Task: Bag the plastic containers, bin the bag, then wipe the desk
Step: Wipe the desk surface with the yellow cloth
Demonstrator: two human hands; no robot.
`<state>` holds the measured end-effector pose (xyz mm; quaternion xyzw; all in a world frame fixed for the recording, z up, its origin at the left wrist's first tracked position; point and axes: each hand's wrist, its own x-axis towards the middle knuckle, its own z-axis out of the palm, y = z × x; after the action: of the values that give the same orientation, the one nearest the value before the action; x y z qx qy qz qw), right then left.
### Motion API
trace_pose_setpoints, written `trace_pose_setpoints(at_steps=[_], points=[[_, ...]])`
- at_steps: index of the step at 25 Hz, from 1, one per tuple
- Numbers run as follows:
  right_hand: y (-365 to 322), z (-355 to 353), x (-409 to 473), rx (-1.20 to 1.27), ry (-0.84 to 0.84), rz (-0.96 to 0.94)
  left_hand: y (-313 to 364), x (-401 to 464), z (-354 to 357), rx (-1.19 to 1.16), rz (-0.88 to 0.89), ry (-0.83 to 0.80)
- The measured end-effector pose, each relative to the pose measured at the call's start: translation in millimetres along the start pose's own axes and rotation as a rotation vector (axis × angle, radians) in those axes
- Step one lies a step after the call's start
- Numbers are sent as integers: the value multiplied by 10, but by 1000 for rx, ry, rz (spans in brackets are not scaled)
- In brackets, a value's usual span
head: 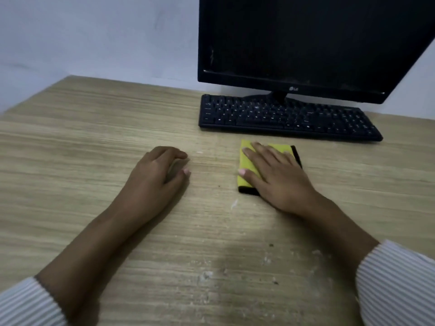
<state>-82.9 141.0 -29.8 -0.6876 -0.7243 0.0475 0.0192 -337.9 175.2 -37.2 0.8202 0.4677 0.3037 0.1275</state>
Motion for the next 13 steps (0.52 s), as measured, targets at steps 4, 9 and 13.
trace_pose_setpoints(at_steps=[4,9,13], points=[[-685,98,243,16,11,-132,-67,25,-7,45,-47,6],[-661,84,-259,53,0,-327,-254,-5,-120,96,-90,31],[-594,55,248,0,-1,-126,-312,71,-119,118,-109,65]])
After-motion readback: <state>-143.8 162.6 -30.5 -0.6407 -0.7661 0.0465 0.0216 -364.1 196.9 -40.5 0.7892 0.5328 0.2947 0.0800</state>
